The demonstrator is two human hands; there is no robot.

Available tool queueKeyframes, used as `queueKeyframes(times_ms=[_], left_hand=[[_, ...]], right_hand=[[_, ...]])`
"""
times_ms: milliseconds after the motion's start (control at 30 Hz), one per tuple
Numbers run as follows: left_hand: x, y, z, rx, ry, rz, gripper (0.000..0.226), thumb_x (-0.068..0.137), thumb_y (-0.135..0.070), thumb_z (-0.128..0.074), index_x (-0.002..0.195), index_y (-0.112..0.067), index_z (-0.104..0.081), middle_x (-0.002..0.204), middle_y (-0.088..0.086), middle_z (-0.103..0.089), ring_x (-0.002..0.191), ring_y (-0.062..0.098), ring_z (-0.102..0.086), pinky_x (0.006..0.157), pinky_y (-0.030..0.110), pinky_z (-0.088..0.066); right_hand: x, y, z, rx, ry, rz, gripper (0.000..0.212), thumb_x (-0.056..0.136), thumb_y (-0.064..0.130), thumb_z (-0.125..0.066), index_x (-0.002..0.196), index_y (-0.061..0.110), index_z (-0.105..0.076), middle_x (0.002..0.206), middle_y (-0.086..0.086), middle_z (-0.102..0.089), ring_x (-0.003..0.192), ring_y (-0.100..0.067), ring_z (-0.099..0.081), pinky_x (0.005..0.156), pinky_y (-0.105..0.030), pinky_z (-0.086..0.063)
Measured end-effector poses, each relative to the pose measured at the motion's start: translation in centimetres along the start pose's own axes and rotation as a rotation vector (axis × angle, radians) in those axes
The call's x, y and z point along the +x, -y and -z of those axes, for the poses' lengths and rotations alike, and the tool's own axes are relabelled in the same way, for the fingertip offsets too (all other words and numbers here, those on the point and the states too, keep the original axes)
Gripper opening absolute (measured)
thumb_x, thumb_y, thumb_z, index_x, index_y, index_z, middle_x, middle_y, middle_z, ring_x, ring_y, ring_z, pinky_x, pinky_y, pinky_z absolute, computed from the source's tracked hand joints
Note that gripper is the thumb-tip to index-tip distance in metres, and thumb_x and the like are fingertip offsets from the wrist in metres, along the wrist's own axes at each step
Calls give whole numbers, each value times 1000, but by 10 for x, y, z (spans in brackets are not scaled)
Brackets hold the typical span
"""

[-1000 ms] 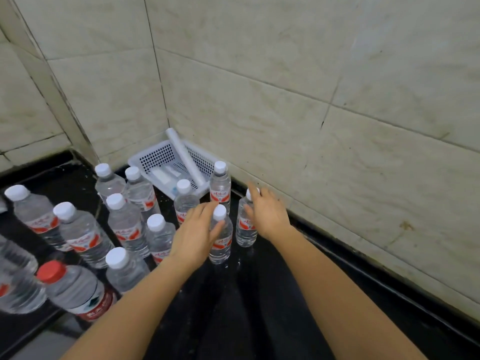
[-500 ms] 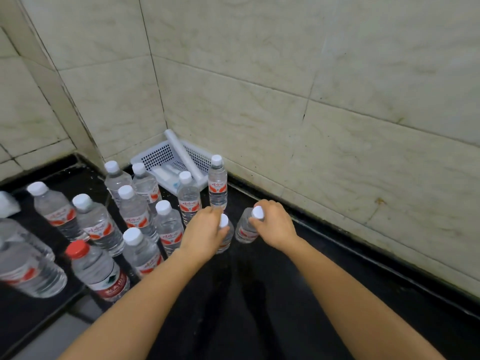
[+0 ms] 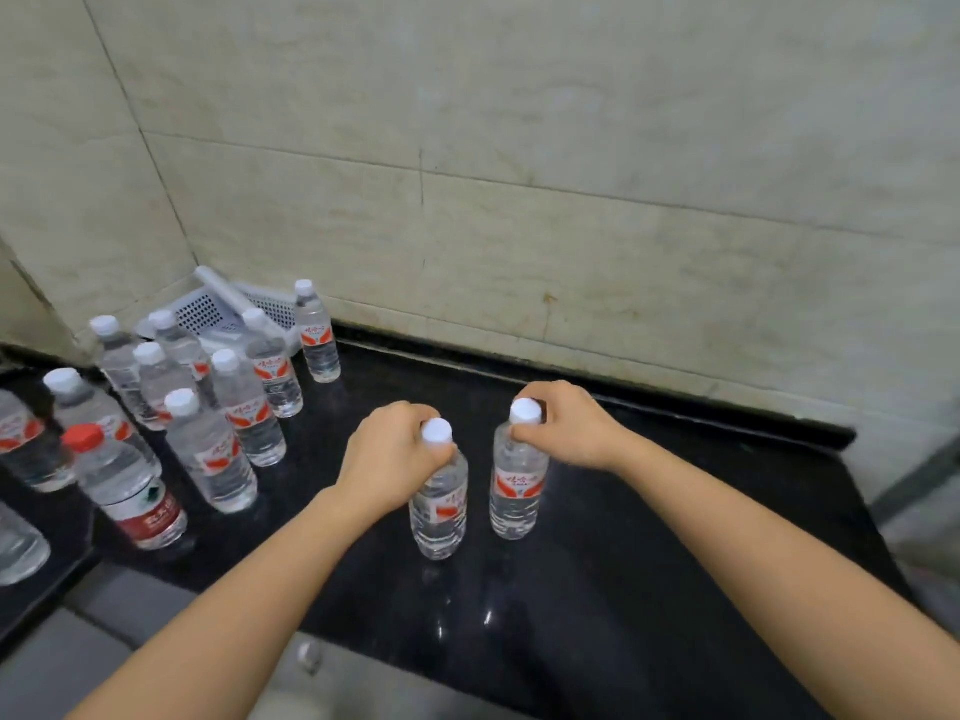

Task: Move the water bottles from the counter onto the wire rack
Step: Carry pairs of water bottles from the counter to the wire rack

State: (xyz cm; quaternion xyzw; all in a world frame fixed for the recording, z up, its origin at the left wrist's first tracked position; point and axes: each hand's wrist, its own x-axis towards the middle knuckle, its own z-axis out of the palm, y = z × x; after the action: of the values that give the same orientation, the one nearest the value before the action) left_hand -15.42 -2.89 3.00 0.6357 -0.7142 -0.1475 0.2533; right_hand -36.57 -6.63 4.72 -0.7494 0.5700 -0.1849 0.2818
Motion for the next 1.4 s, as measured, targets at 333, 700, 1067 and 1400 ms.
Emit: queueKeyframes(times_ms=[333,700,1067,1400], left_hand=[[-58,-157,-42,-98,104,-245,15,66,-29,-61,68,-14,-63,66,4,-63,72,26,-61,55,33,-47],[-83,-360,-104,-308,110,-397,29,64,-33,-60,69,-5,-65,68,19,-64,56,14,-39,50,34,-38],[-89,-572,-150,-465,-20,-486,24,70,-19,-73,90,-7,-73,70,1,-67,59,13,-55,60,30,-50],[-38,-701,-224,-436,83,-613,53,81,-20,-72,130,-9,-57,49,-7,-44,47,1,-49,50,11,-37]], right_hand=[[-174,-60,95,-35,-227,-126,15,80,24,-68,93,18,-64,89,4,-64,79,-12,-58,66,-28,-48],[-327,-147,241,-118,-435,-152,14,80,27,-72,87,22,-61,77,9,-60,66,-5,-53,56,-21,-38],[-430,-244,398,-144,-588,-116,13,84,25,-68,94,23,-61,77,10,-57,70,-9,-53,61,-25,-40],[-444,-345,495,-184,-725,-235,12,81,25,-67,89,25,-59,82,8,-59,74,-10,-54,67,-30,-45]])
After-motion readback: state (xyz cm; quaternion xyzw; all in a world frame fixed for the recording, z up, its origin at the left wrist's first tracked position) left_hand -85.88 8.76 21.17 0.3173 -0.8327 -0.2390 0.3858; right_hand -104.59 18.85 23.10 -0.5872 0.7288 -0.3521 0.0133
